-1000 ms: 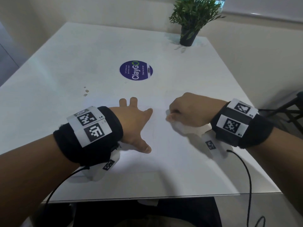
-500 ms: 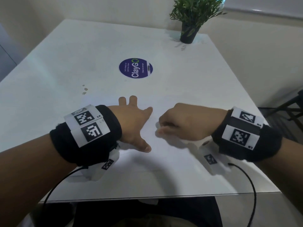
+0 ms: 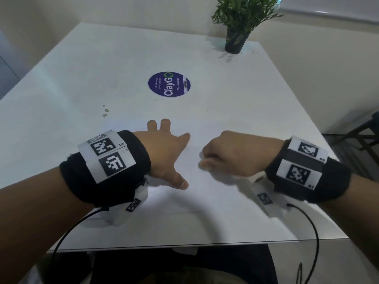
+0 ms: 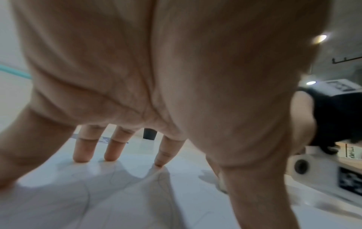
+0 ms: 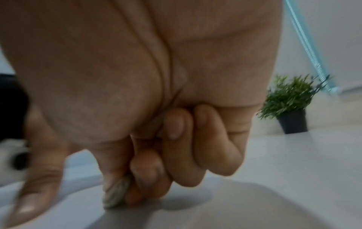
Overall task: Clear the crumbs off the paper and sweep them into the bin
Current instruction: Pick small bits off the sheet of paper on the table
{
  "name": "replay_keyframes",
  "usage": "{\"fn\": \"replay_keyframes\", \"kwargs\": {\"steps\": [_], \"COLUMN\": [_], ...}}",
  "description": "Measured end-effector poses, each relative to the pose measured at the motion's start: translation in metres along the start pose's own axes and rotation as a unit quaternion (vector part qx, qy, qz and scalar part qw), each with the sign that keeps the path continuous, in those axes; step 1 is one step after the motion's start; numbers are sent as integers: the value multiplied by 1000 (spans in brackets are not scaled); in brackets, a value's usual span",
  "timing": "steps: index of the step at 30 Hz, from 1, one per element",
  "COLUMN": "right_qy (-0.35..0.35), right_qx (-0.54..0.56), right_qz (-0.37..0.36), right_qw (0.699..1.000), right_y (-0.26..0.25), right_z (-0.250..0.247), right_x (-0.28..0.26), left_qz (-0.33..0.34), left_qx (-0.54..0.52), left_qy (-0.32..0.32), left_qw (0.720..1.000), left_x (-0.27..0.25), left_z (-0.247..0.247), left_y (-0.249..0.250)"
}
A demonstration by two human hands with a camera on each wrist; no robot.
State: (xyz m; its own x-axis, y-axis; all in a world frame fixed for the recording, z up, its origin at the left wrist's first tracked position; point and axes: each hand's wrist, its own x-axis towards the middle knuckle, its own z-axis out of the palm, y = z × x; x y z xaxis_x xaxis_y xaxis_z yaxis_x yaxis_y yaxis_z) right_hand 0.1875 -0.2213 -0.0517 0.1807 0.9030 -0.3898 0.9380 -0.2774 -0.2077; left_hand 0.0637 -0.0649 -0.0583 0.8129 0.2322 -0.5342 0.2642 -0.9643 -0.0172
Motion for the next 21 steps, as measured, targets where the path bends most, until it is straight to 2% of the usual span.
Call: {"fn": "replay_keyframes", "kwargs": {"steps": [3,5,9,11,15,17,21], "right_qy": [13,33,14,-5,16,32,1], "right_qx": [-25,-35,14,18,-1,-17,17], "right_qz": [88,97,-21,-32,66,81,-31], "right_qw": [996,994,1000,999,998,996,999], "right_y": [27,29,-4,-6,23,25,-9], "right_z": [-14,-16,0,5,-9,-12,3], "right_x": [0,0,-3,-4,-2,-2,-3], "left_qz": [-3,-3,10,23,36,42,48], "left_qx": [-6,-5,-15,-25,-49,-50,-52], "left_qy": [-2,-1,0,2,17,20,30], "left_qw": [1000,1000,1000,999,998,998,997], "left_x": [-1,-1,-1,-3,-7,-9,-10], "left_z": [-1,0,0,0,2,6,13], "left_y": [0,0,0,1,1,0,-3]}}
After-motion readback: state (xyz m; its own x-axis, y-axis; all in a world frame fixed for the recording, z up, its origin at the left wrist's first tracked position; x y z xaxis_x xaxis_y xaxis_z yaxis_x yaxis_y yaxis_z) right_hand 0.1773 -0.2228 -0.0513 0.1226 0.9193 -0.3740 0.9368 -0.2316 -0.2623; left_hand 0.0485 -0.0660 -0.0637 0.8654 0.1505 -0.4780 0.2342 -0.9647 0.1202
